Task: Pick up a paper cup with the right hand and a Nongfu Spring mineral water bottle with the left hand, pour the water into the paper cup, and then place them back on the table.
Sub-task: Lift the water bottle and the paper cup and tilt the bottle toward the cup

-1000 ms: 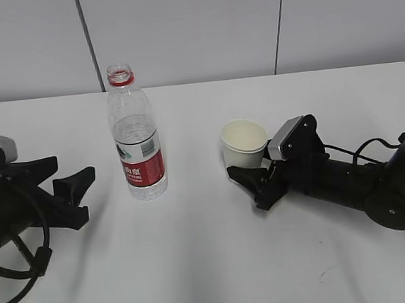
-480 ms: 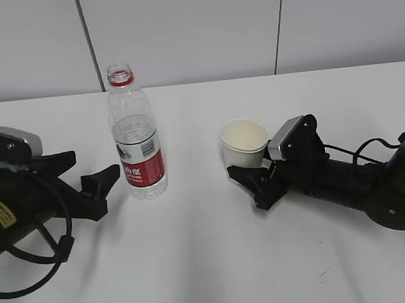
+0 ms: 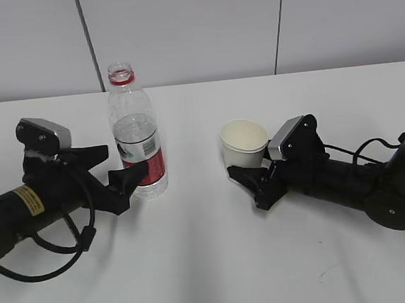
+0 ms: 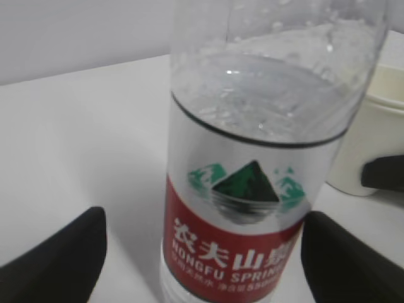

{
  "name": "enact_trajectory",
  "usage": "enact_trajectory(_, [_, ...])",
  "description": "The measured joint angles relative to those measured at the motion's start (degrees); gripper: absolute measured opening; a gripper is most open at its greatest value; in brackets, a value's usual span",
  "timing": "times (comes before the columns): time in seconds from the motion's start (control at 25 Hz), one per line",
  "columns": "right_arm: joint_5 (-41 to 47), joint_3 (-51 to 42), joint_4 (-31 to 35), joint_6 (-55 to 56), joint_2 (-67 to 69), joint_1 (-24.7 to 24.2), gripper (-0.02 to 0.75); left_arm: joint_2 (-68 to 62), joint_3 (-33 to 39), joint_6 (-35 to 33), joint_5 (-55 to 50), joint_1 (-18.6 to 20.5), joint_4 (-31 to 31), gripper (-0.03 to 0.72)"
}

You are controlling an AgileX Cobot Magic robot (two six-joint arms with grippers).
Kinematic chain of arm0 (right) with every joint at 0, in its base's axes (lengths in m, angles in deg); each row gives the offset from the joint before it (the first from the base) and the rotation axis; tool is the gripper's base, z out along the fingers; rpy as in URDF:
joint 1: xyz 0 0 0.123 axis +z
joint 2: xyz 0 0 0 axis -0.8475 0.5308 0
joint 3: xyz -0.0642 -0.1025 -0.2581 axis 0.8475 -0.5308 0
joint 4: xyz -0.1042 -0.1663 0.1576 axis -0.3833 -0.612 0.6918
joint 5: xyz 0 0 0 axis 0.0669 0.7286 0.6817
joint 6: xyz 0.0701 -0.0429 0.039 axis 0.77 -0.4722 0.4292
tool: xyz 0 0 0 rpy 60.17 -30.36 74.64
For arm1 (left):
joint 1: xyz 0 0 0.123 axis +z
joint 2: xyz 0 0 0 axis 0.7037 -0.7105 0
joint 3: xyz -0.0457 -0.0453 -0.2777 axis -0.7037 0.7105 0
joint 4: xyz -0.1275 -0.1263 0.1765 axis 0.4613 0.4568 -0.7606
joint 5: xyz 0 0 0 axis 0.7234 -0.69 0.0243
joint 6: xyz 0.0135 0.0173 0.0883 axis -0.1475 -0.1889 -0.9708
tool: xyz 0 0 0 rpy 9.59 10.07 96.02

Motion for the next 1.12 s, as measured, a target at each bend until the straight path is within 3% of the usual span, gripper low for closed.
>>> enact_trajectory(0.28, [-0.12,0.00,0.00,0.00,0.00,0.00,0.510,-4.74,-4.20,3.05,0.42,-0.09,-4.00,0.586])
enact_trajectory(0.88, [-1.42,0.00,-0.98,0.00,0.00,0.00,0.510,-8.42,-7.80,3.44,0.91,-1.47,-4.07,0.585])
enact_trajectory(1.12, [-1.42,0.00,-1.11,0.00,0.00,0.00,0.510,-8.42,-7.80,3.44,0.96,-1.92,-2.61,0.520])
